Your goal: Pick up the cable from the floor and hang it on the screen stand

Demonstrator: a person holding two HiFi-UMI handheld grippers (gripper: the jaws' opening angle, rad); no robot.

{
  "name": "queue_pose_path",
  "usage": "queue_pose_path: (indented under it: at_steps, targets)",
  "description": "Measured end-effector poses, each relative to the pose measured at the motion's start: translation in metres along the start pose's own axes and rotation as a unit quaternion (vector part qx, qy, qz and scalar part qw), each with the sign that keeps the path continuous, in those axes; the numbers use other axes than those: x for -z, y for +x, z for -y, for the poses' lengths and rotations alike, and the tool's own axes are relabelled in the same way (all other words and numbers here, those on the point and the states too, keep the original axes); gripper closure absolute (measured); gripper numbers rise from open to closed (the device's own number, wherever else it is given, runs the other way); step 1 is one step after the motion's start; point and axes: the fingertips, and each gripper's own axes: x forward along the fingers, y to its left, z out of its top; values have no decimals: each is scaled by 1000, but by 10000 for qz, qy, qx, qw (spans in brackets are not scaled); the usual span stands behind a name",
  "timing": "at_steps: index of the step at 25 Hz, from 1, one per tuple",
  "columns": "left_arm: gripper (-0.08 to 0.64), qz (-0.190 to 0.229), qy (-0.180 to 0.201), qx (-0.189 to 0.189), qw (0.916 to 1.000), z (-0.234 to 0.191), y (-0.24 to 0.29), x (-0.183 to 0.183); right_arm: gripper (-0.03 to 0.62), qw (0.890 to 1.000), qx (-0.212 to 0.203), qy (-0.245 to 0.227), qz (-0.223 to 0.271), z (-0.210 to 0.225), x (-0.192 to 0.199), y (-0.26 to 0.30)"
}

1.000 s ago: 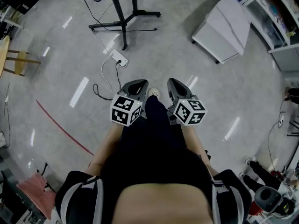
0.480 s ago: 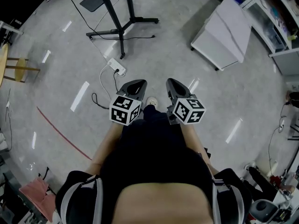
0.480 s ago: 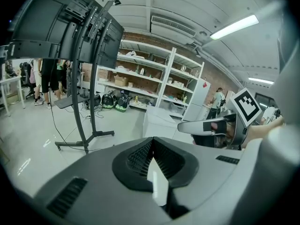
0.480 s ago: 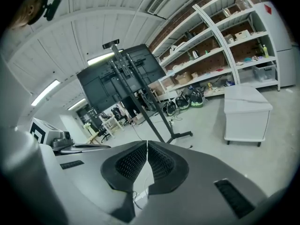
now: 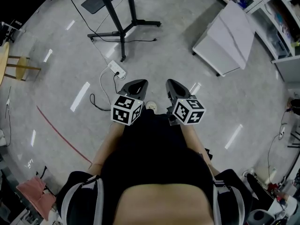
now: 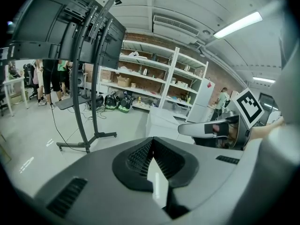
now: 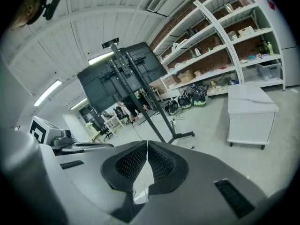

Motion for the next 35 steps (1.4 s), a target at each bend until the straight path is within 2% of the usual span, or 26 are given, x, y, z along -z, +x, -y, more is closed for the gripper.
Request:
queue_pose_path:
  at_steps: [11, 23, 35]
  targets:
    - [552, -20, -132, -167, 9998, -14, 1, -9, 568, 9997, -3, 233, 27, 4, -6, 7]
    - [552, -83, -32, 122, 9999, -25, 44, -28, 568, 9993, 297, 237, 69, 40, -30, 31]
    - [552, -217, -44, 216, 9995, -88, 104, -79, 568, 9985, 420, 349, 30, 67, -83, 108]
